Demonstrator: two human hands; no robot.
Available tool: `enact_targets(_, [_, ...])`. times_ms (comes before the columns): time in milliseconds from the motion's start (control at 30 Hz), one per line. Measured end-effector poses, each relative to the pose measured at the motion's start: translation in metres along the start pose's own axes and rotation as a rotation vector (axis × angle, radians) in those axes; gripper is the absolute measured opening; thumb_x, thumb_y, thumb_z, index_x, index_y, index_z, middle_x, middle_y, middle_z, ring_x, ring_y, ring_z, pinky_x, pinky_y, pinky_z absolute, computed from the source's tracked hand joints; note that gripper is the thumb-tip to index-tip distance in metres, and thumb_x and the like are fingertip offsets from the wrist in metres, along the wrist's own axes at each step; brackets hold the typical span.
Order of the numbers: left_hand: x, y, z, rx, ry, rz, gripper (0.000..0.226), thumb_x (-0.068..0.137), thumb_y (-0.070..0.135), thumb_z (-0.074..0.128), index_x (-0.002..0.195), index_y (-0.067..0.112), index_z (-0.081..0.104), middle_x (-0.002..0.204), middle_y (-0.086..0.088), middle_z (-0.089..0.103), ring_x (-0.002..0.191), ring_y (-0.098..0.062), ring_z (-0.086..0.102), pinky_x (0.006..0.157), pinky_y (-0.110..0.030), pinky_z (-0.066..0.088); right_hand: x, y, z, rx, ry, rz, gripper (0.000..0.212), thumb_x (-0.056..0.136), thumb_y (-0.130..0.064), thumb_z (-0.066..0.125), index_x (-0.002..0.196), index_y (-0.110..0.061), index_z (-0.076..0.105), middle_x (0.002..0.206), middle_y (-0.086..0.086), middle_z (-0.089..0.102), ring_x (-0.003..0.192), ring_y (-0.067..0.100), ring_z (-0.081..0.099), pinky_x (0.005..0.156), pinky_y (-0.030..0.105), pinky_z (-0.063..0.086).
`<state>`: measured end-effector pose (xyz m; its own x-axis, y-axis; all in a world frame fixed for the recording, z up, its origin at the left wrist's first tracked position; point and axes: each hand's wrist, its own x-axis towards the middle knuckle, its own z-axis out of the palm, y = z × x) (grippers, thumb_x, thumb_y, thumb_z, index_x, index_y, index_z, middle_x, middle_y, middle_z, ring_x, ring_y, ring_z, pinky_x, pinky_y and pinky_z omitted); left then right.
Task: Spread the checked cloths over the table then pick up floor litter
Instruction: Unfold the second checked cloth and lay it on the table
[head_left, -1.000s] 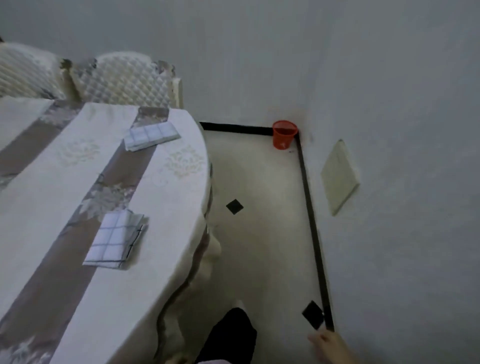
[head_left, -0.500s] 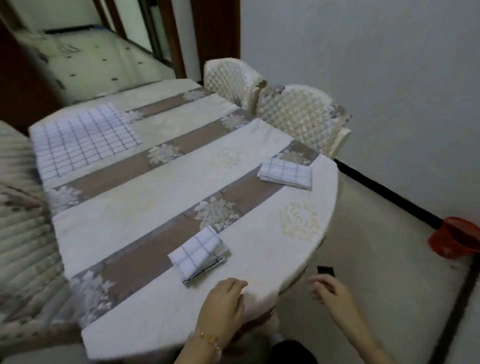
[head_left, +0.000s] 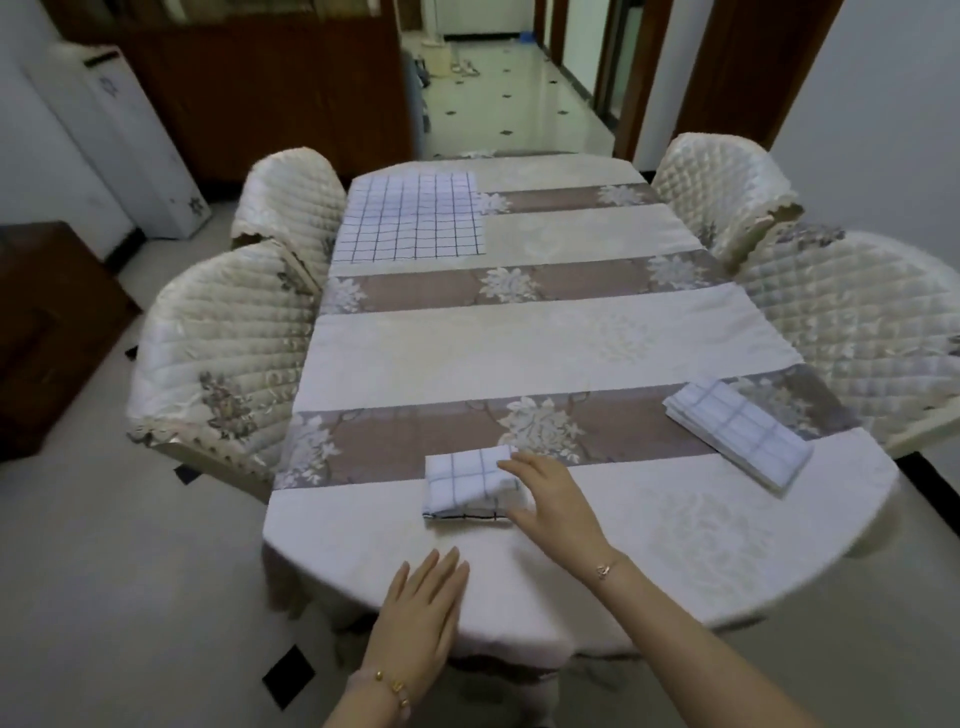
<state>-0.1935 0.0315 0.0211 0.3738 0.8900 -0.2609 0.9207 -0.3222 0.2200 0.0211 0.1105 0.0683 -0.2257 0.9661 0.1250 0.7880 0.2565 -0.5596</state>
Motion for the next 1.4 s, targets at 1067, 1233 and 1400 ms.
enact_targets(1067, [0.017, 0.067, -0.108, -1.346, 0.248, -0.187, 0.078, 0.064, 0.053, 0.074, 0.131, 0.029, 0.042, 0.124, 0.011, 0.057, 0.114, -0.007, 0.054, 0.093, -0.029, 0.051, -0.007, -0.046, -0.079, 0.888, 0.225, 0.362, 0.009, 0.086, -0.011, 0.063, 0.080, -0.012, 0.069, 0.067, -0.002, 0.067, 0.064, 0.008, 0.059, 0.061, 0.029, 0.049])
enact_targets(1233, [0.015, 0.047, -0.119, -1.346, 0.543, -0.237, 0.009, 0.087, 0.007, 0.061, 0.078, 0.009, 0.060, 0.074, 0.003, 0.062, 0.071, -0.011, 0.056, 0.058, -0.013, 0.044, -0.007, -0.034, -0.099, 0.885, 0.289, 0.361, 0.010, 0.087, -0.008, 0.062, 0.083, -0.010, 0.071, 0.064, -0.004, 0.065, 0.058, 0.002, 0.054, 0.052, 0.013, 0.044])
enact_targets(1400, [0.012, 0.015, -0.149, -1.433, 0.587, -0.246, 0.007, 0.086, 0.011, 0.063, 0.080, 0.010, 0.067, 0.069, 0.005, 0.069, 0.065, -0.006, 0.062, 0.059, -0.021, 0.050, -0.002, -0.012, -0.126, 0.871, 0.217, 0.386, 0.053, 0.072, -0.048, 0.072, 0.077, 0.004, 0.064, 0.059, 0.013, 0.054, 0.063, 0.010, 0.052, 0.057, 0.021, 0.042])
